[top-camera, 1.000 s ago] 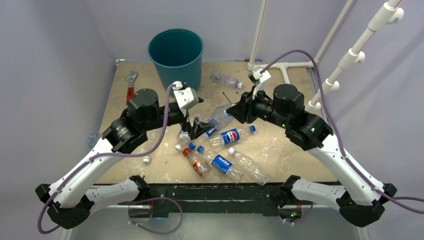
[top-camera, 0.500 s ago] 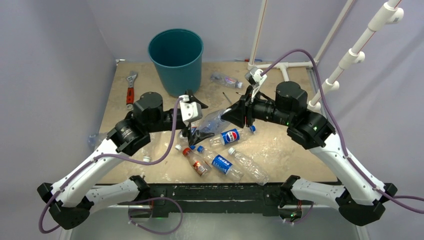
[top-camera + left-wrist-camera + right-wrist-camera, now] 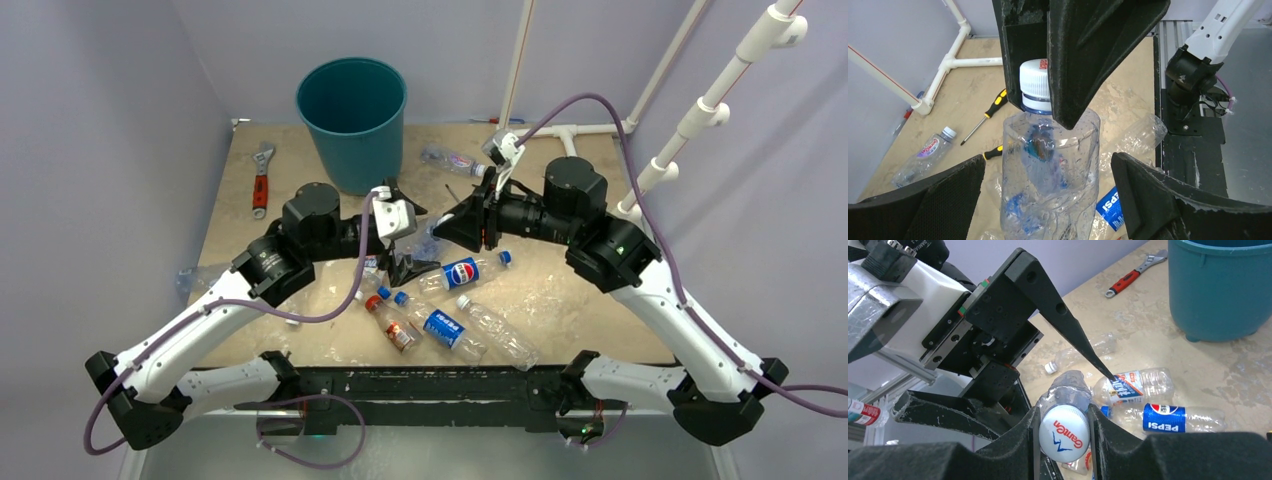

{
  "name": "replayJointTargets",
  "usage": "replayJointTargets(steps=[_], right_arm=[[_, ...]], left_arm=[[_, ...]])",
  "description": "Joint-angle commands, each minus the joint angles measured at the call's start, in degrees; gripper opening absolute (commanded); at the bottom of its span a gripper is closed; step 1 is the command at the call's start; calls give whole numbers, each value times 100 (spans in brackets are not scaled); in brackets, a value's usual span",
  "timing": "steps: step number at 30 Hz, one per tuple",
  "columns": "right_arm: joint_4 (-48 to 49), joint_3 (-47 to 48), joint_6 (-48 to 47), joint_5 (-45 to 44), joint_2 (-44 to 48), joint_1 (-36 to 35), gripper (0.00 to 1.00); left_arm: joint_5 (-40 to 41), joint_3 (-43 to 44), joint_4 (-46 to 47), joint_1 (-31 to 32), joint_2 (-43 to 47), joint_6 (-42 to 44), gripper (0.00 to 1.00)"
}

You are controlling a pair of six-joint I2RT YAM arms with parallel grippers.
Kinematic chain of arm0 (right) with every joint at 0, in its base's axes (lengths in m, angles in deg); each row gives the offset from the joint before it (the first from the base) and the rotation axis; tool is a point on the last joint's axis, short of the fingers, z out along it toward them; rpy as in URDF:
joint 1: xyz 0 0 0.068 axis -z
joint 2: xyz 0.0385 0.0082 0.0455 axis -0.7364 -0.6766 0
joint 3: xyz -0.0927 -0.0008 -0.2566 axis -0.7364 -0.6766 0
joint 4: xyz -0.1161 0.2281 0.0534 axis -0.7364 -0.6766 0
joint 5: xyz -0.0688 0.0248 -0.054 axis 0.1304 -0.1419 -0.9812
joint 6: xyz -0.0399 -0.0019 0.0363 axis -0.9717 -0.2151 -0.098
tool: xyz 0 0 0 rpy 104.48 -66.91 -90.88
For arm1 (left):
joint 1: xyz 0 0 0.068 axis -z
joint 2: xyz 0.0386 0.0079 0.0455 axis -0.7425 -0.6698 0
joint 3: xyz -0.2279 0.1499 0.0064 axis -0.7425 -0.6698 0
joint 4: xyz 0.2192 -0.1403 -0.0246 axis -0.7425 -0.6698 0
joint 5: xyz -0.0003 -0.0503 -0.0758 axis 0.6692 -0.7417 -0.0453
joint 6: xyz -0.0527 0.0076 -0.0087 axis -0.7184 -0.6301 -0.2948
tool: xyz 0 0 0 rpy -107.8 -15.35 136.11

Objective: Put the plastic bottles in the bin
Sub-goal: Pick up the plastic bottle at the center of the board, then place the plastic bottle in the trash bin.

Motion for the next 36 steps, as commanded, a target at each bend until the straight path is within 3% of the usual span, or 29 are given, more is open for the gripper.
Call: replayJointTargets(steps=[1,7,13,18,19,21,23,29,36], right_arm=[[329,275,49,151,-61,0,0],[342,435,33,254,-245,0,0],[306,556,-19,292,-330,3,0],[272,583,-44,120,-351,0,0],[272,583,-24,83,-351,0,7],[316,556,-29,180,-319,0,54],[445,463,-7,62,-189,3,95],[909,-356,363,-2064,950,6,99],[2858,-3104,1043,-2696,2791,0,99]], left_arm=[[284,-41,454,63,-28,-327,92],[377,-148,579,84,-72,-447,85],[402,-198,643,98,-136,-494,71],[386,-218,767,99,-130,-501,45],[457,-225,823,102,-121,-545,39],[600,-251,965,99,-86,-623,28],[675,-285,1115,98,-43,-646,20],[1645,-432,2020,98,42,-923,13],[4337,-141,4013,30,-397,-816,6]])
